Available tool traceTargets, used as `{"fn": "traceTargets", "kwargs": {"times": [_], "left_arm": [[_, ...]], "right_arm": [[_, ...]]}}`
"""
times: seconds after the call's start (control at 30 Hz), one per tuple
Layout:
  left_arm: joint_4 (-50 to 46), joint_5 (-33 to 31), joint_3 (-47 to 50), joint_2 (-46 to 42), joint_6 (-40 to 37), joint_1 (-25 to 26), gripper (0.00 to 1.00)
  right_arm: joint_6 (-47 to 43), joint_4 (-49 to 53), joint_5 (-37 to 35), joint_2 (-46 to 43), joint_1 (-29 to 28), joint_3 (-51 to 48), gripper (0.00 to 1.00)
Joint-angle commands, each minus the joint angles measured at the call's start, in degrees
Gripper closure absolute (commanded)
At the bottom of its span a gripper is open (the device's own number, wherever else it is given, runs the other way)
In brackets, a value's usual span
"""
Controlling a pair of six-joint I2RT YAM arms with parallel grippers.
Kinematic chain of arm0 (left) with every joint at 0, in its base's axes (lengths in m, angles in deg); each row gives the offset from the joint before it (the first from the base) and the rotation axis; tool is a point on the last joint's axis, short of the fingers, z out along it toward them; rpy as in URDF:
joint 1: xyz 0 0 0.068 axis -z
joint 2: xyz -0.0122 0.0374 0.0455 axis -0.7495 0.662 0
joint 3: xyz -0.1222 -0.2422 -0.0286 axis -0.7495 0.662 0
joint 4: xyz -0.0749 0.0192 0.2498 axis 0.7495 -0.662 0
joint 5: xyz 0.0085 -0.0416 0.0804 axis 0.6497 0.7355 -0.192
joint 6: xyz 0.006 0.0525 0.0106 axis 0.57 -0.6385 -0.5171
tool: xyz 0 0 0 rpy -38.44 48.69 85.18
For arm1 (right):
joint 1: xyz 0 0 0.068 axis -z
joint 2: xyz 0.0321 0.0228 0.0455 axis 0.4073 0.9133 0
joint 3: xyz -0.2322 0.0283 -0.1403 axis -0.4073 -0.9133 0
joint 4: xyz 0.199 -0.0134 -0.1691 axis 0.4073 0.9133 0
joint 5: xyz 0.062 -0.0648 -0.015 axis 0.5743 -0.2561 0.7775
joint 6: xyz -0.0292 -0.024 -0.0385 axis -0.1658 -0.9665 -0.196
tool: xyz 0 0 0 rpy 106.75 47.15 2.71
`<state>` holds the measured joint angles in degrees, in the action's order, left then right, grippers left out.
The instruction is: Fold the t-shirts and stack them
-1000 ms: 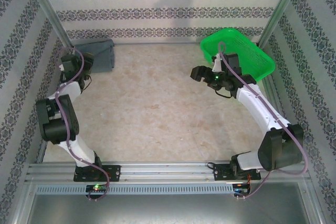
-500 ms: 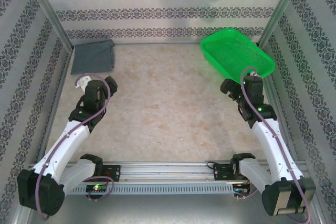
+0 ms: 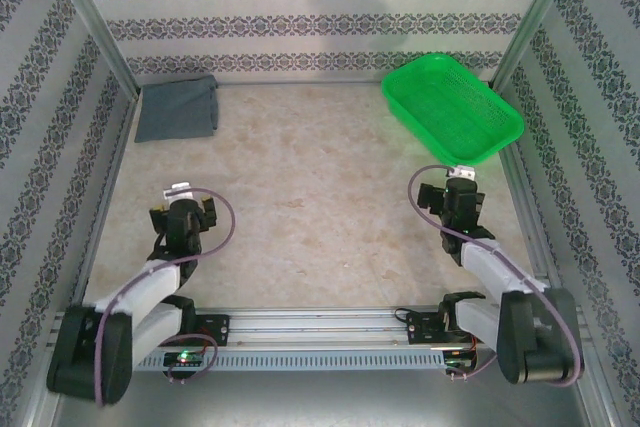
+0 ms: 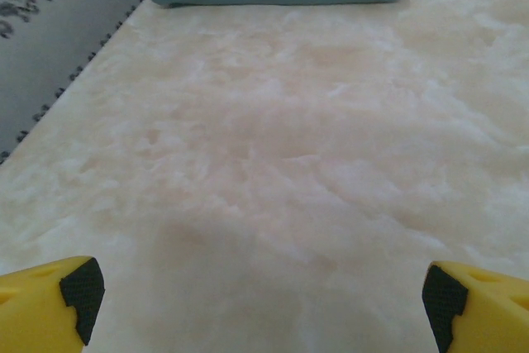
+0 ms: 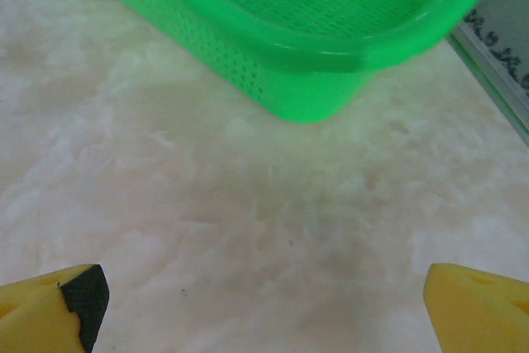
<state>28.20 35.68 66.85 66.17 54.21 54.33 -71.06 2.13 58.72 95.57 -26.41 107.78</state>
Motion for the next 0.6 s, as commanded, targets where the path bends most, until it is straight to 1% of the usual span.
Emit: {"fn": "traceTargets", "kwargs": {"times": [0.0,0.03,0.1,0.13,0.17,0.2,0.23,0.27,0.3,0.33,0.4,0.43,0.5,0.57], "left_arm": [[25.33,6.52,-1.84,11.29,-4.68,-1.52,0.00],[31.56,7.01,-2.31,16.11,-4.44,-1.98,0.00],[38.70,8.67,-3.85,24.37,-4.22,-3.20,0.00],[42.25,11.45,-4.23,27.74,-4.10,-4.19,0.00],[40.15,14.14,-4.55,28.56,-3.85,-4.73,0.00],[42.26,14.44,-4.35,30.16,-3.66,-4.71,0.00],[48.34,14.04,-3.37,32.57,-4.19,-4.87,0.00],[48.37,13.64,-2.84,32.33,-4.06,-4.83,0.00],[45.18,13.68,-2.79,30.48,-3.31,-4.89,0.00],[44.97,14.28,-2.71,30.18,-3.47,-4.90,0.00],[49.65,15.70,-2.37,32.39,-4.70,-4.83,0.00],[48.09,15.81,-2.71,32.03,-4.54,-4.90,0.00],[41.09,14.71,-5.56,30.75,-3.41,-5.21,0.00],[34.21,16.90,-9.53,30.98,-3.11,-6.24,0.00]], "right_arm": [[-4.10,-13.97,4.19,4.90,0.26,0.94,0.02],[-4.05,-17.04,4.99,6.46,0.35,1.01,0.02],[-4.05,-22.02,7.25,9.94,0.74,1.66,0.02],[-3.89,-24.85,8.70,11.71,1.03,1.85,0.02],[-4.88,-25.72,9.69,12.95,1.18,2.49,0.02],[-5.75,-25.44,10.34,13.85,1.23,3.11,0.02],[-5.77,-28.55,11.08,15.55,1.68,2.44,0.02],[-5.56,-32.59,11.81,16.97,2.13,1.24,0.02],[-5.26,-36.84,12.40,18.86,2.50,0.25,0.02],[-5.11,-40.78,12.64,21.03,2.72,-1.91,0.02],[-4.45,-47.22,12.02,24.57,2.83,-2.86,0.02],[-4.09,-44.85,10.92,24.03,2.81,-2.13,0.02],[-3.43,-39.60,8.64,22.24,2.90,-0.85,0.02],[-3.80,-42.10,7.95,24.05,2.41,-0.65,0.02]]}}
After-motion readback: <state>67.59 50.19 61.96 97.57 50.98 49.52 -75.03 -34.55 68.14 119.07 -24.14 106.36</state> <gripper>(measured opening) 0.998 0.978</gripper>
